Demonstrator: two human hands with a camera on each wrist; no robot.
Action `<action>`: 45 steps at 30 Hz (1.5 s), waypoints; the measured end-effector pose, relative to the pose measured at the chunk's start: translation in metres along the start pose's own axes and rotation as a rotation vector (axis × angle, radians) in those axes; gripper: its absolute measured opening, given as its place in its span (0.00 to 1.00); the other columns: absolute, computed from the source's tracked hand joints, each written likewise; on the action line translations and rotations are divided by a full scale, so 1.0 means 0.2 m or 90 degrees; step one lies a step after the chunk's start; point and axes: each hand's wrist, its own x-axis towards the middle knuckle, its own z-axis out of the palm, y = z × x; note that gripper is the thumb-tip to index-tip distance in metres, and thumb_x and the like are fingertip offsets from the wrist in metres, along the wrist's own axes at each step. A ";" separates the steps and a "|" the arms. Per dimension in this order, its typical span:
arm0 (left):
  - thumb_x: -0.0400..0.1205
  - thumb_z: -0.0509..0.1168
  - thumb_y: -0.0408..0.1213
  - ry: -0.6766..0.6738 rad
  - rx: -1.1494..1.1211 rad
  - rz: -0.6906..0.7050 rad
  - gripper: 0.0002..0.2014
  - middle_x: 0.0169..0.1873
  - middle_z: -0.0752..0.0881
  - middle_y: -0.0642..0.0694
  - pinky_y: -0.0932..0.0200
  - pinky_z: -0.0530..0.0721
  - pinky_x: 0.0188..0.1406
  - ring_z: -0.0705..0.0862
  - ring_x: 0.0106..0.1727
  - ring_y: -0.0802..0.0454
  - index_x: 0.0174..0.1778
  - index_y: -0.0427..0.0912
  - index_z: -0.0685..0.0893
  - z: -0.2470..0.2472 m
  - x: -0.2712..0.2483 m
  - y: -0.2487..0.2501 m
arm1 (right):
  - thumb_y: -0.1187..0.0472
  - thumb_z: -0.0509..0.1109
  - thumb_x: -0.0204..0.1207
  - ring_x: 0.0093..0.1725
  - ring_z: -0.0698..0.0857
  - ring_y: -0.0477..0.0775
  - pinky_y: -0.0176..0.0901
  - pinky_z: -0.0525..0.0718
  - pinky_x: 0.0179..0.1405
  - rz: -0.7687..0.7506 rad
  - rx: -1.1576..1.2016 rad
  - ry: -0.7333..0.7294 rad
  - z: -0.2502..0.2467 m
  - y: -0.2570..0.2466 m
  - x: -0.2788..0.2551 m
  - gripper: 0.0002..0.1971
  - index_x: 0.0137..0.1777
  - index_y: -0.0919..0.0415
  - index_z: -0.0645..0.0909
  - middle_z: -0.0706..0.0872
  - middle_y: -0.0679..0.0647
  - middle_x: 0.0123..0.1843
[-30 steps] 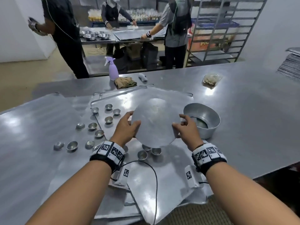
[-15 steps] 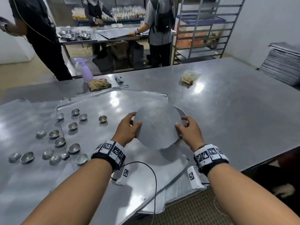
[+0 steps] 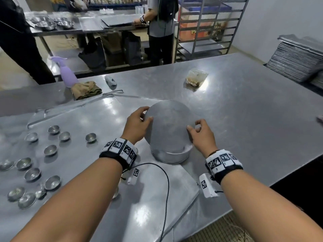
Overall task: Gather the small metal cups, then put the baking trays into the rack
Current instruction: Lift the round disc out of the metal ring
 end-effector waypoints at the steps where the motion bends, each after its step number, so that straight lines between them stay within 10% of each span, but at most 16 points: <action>1: 0.83 0.70 0.43 -0.004 0.000 0.003 0.16 0.46 0.86 0.54 0.69 0.77 0.40 0.83 0.43 0.59 0.68 0.54 0.83 0.02 0.04 -0.02 | 0.46 0.71 0.80 0.43 0.86 0.57 0.44 0.79 0.40 0.006 -0.006 0.007 0.00 0.01 0.03 0.12 0.56 0.48 0.73 0.85 0.53 0.40; 6: 0.84 0.68 0.41 -0.024 0.024 0.012 0.16 0.43 0.84 0.62 0.73 0.77 0.42 0.83 0.44 0.64 0.69 0.54 0.84 0.12 0.10 -0.08 | 0.46 0.69 0.81 0.42 0.86 0.57 0.48 0.83 0.45 0.024 -0.062 -0.010 0.01 0.09 0.12 0.13 0.59 0.47 0.73 0.86 0.56 0.40; 14: 0.84 0.66 0.40 -0.052 0.174 -0.069 0.18 0.55 0.89 0.45 0.59 0.77 0.54 0.85 0.57 0.46 0.71 0.49 0.85 0.30 0.11 -0.19 | 0.42 0.67 0.81 0.48 0.86 0.64 0.49 0.79 0.46 0.022 -0.225 -0.106 0.04 0.23 0.33 0.19 0.42 0.60 0.81 0.88 0.56 0.41; 21: 0.83 0.70 0.46 -0.023 0.295 -0.213 0.20 0.62 0.77 0.38 0.54 0.77 0.65 0.81 0.63 0.39 0.72 0.50 0.84 0.41 0.02 -0.19 | 0.58 0.77 0.72 0.37 0.84 0.53 0.45 0.78 0.41 -0.061 -0.154 -0.239 0.01 0.32 0.47 0.20 0.60 0.54 0.73 0.83 0.48 0.35; 27: 0.79 0.72 0.49 0.070 0.239 -0.367 0.37 0.65 0.82 0.41 0.58 0.69 0.56 0.80 0.67 0.42 0.83 0.49 0.66 0.48 -0.19 -0.09 | 0.51 0.70 0.77 0.52 0.87 0.61 0.48 0.80 0.50 -0.114 -0.173 -0.390 0.03 0.34 0.62 0.24 0.73 0.45 0.70 0.89 0.55 0.49; 34: 0.71 0.79 0.47 -0.053 0.024 -0.585 0.34 0.55 0.81 0.37 0.39 0.93 0.39 0.91 0.46 0.36 0.67 0.48 0.68 0.50 -0.26 -0.01 | 0.56 0.62 0.81 0.61 0.84 0.62 0.44 0.74 0.52 -0.155 -0.201 -0.500 0.09 0.26 0.79 0.26 0.80 0.45 0.69 0.87 0.57 0.63; 40: 0.78 0.67 0.35 -0.056 0.095 -0.489 0.28 0.56 0.86 0.37 0.41 0.92 0.45 0.91 0.47 0.37 0.71 0.58 0.65 0.55 -0.14 0.05 | 0.58 0.63 0.80 0.49 0.84 0.64 0.50 0.79 0.47 -0.106 -0.212 -0.482 0.01 0.31 0.93 0.07 0.56 0.56 0.72 0.85 0.58 0.50; 45: 0.79 0.71 0.38 0.073 0.034 -0.378 0.33 0.70 0.81 0.49 0.42 0.87 0.62 0.84 0.66 0.47 0.80 0.52 0.68 0.79 0.08 0.08 | 0.54 0.61 0.67 0.41 0.89 0.66 0.65 0.89 0.50 0.033 -0.124 -0.408 -0.15 0.52 1.10 0.10 0.49 0.47 0.68 0.87 0.61 0.44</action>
